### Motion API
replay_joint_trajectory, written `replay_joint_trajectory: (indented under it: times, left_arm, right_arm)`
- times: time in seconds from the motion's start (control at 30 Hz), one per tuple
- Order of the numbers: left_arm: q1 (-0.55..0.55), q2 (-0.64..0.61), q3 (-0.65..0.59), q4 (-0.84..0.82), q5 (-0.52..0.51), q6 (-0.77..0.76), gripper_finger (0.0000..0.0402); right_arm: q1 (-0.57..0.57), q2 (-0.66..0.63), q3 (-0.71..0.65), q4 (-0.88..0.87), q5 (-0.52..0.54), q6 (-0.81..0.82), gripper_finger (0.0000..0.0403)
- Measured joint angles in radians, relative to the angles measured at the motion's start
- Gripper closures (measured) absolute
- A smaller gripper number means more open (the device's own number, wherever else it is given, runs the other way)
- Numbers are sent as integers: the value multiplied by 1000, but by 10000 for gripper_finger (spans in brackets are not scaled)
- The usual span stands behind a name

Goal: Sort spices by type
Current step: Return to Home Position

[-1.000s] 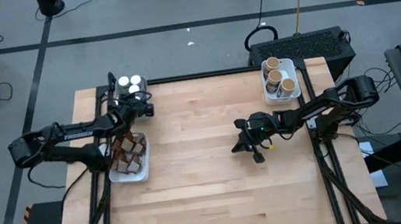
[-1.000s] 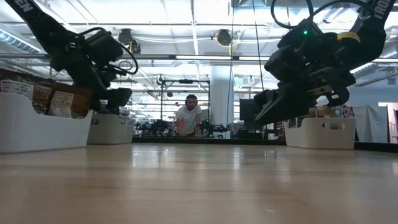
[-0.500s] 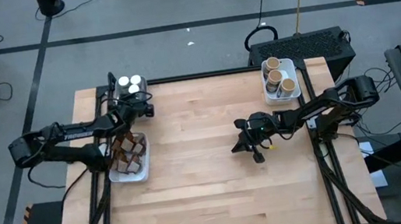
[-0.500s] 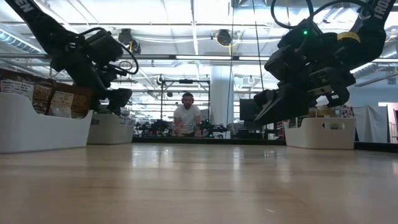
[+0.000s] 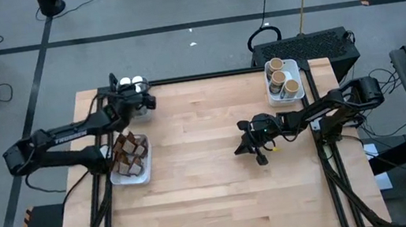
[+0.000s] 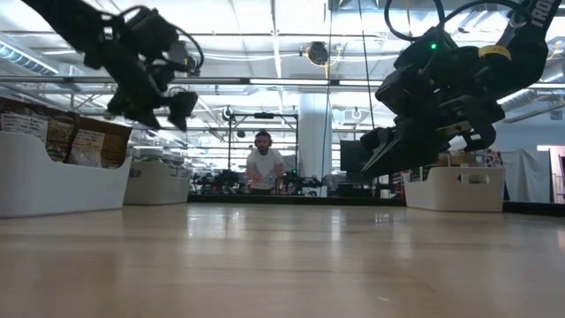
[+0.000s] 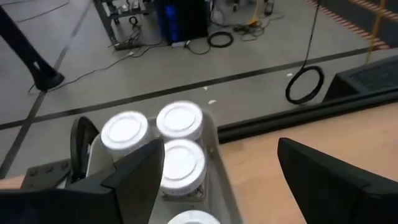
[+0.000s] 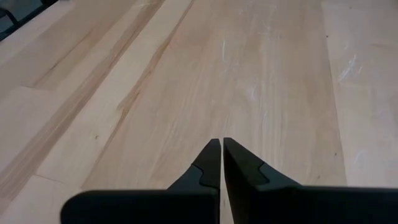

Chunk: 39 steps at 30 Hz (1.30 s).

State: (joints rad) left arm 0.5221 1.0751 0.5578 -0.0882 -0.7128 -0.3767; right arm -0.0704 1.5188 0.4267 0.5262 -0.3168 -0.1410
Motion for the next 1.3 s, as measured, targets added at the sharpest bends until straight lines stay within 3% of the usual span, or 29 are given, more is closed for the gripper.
replay_joint_trajectory:
  times: [0.2,0.47,0.63,0.8,1.03,1.3]
  left_arm:
    - [-74,-78,32,-11,53,21,86]
    - [-316,-75,33,271,352,113,86]
    - [-502,-22,33,526,332,231,98]
    - [-639,77,33,676,319,312,114]
    - [-726,112,32,674,312,347,135]
    - [-760,-14,-33,595,310,438,180]
  right_arm:
    - [1,-46,1,-1,-5,63,403]
    - [13,-232,2,56,-3,113,403]
    - [13,-347,2,110,0,164,403]
    - [13,-417,3,140,22,167,403]
    - [13,-468,3,122,111,186,403]
    - [11,-502,3,16,113,160,403]
